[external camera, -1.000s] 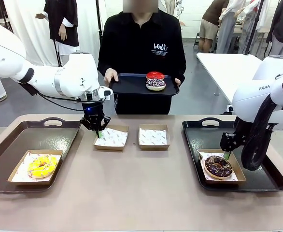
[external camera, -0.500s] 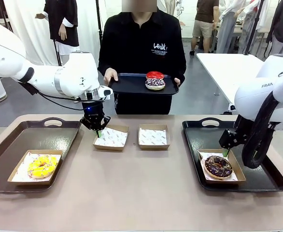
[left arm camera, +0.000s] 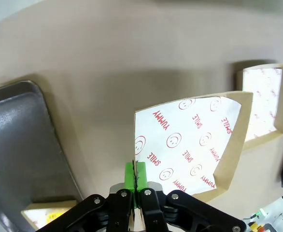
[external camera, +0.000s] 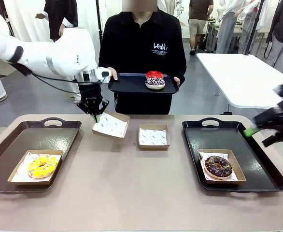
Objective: Individually package the donuts and arrange them on the tray.
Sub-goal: Place the picked Paper togo box on the Handle tray while simultaneously picking up another Paper togo box from the table with the other hand.
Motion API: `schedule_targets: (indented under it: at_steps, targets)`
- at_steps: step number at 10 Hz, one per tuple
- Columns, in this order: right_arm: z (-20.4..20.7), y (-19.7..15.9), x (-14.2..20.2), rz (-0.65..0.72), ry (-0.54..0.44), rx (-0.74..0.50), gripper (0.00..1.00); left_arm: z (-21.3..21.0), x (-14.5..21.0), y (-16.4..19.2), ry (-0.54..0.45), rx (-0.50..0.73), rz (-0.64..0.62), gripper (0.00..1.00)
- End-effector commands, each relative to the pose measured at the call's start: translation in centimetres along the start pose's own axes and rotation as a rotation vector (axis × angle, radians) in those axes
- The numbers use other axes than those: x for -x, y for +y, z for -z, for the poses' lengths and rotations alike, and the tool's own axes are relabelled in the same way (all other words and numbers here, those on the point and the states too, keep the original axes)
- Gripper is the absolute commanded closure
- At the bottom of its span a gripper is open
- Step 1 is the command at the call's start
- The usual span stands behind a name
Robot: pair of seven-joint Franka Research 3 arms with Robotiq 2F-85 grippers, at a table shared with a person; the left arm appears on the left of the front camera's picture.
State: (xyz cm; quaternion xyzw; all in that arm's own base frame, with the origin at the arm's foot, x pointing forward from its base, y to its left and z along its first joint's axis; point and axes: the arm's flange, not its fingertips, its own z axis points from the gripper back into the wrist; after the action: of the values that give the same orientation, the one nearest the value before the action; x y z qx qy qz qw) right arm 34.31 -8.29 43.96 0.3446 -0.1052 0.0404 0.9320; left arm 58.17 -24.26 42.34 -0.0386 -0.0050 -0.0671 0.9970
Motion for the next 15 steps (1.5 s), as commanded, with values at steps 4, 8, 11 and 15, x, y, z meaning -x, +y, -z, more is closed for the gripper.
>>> schedule_targets:
  at_steps: [4, 8, 11, 15]
  targets:
    - [-7.0, -11.8, 8.6, 0.102, -0.210, -0.559, 0.00, -7.5, -0.4, -2.8, -0.073, -0.032, 0.013, 1.00]
    - [-8.1, -16.2, 6.5, 0.225, -0.235, -0.599, 0.00, -8.1, 0.0, -2.6, -0.079, 0.002, 0.037, 1.00]
    - [-8.6, -16.0, 3.8, 0.265, -0.190, -0.535, 0.00, -8.1, 0.0, -2.6, -0.079, 0.002, 0.037, 1.00]
    - [-8.2, -16.0, 3.5, 0.236, -0.188, -0.542, 0.00, -8.1, 0.0, -2.6, -0.079, 0.002, 0.037, 1.00]
